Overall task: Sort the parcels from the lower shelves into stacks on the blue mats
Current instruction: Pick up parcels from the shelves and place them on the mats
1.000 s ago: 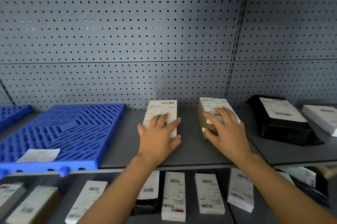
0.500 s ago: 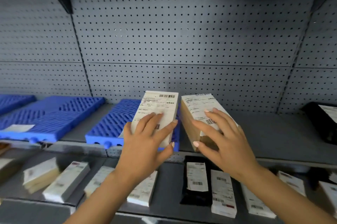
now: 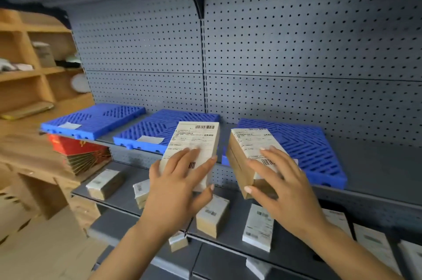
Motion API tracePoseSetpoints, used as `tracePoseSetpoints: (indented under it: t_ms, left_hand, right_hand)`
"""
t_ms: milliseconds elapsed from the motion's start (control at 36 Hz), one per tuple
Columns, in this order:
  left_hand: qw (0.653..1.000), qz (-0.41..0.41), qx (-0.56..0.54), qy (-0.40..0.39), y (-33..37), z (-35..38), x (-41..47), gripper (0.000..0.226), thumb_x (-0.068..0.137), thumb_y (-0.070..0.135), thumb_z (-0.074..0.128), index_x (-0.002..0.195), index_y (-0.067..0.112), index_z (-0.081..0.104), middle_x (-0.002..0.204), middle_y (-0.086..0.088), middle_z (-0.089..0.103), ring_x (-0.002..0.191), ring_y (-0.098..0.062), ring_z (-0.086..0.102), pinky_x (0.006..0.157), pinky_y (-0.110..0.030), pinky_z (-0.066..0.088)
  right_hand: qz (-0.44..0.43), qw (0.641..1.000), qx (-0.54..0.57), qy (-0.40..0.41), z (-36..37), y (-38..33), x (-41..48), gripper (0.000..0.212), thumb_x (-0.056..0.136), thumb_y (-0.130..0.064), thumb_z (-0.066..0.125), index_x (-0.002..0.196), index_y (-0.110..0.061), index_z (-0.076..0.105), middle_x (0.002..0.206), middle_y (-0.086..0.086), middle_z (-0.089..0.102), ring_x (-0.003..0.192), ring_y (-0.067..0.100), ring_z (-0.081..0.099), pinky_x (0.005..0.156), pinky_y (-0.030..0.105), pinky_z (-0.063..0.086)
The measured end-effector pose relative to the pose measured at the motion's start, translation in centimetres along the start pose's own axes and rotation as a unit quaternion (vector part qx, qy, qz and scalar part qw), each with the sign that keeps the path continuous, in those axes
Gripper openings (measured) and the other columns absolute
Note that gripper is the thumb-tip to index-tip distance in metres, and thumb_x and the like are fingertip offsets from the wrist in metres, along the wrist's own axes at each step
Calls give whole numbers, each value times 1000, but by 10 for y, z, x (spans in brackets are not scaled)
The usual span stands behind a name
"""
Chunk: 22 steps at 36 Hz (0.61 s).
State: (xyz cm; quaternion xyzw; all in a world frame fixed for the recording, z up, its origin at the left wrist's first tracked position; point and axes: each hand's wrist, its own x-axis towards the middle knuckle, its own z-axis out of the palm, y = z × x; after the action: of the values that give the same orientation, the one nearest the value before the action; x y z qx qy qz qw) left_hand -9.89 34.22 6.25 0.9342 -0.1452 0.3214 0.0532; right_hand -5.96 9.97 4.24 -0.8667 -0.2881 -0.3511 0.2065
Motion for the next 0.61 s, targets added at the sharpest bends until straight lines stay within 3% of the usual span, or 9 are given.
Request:
tracePoseSetpoints:
  t_ms: [361,611]
  left_hand:
    - [997,-65,39,10,-72,1,2,51,82,53,48,130,36,56,137,-2,53,127,-25,43,86,-55,43]
    - [994,-51,95,22,-127,9,41,51,83,52,49,129,34,58,135,-3,55,125,-25,44,87,-55,42]
  right_hand:
    - [-36,996,77,-1,52,-17,68,46,88,-56,47,131,-41,45,141,-3,43,135,19,35,97,52,43]
    - [-48,991,126,7,103,-6,119,43,87,-55,48,128,-40,47,139,-2,45,135,20,35,93,58,45]
